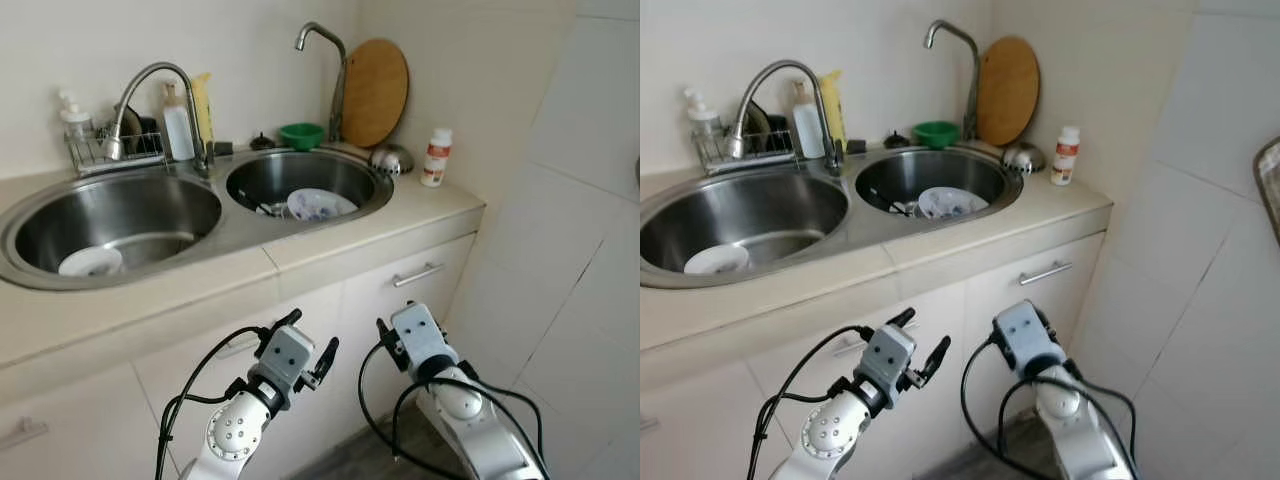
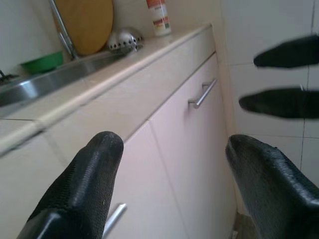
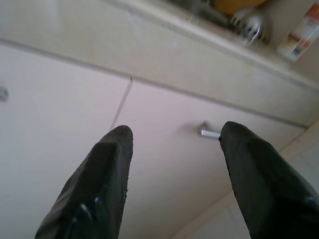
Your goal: Kitchen organization
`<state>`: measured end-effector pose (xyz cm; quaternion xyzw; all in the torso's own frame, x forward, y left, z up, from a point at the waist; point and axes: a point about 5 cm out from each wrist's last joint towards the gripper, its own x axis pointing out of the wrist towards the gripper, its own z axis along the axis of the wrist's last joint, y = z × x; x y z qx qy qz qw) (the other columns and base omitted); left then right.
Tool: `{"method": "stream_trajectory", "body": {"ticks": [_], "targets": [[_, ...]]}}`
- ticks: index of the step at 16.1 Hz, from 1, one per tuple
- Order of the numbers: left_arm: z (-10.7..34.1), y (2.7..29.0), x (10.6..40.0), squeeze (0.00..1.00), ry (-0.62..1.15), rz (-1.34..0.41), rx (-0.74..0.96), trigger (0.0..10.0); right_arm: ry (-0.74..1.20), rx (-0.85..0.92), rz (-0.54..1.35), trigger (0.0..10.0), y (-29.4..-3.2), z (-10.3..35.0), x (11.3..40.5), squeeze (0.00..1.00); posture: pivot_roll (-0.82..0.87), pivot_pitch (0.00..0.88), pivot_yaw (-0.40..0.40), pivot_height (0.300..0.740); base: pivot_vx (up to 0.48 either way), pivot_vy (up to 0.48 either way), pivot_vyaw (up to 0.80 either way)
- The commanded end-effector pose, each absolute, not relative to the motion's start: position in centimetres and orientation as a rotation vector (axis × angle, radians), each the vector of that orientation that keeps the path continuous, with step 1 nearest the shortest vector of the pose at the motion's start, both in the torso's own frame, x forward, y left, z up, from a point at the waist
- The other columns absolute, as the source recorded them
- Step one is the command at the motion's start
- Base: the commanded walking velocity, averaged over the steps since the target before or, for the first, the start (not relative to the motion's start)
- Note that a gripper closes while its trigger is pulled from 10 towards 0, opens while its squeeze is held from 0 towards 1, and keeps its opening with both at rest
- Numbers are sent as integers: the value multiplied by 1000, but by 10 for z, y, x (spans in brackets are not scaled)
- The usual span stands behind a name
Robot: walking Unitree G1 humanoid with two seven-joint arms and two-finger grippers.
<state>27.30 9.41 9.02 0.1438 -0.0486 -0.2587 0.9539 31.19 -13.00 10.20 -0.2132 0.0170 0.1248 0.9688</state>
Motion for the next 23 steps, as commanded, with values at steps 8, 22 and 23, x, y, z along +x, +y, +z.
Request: {"method": "stream_trajectory", "body": {"ticks": [8, 22, 23], "targets": [[83, 101, 269, 0, -46, -572, 318, 10000, 103, -492, 343, 10000, -110, 93, 305, 0, -24, 0, 24, 740, 0, 406, -788], [83, 105, 269, 0, -37, -564, 327, 10000, 99, -523, 384, 10000, -102, 93, 303, 0, -7, 0, 28, 740, 0, -137, -655], [83, 105, 269, 0, -38, -565, 327, 10000, 102, -522, 384, 10000, -102, 93, 303, 0, -6, 0, 26, 740, 0, 0, 0]]}}
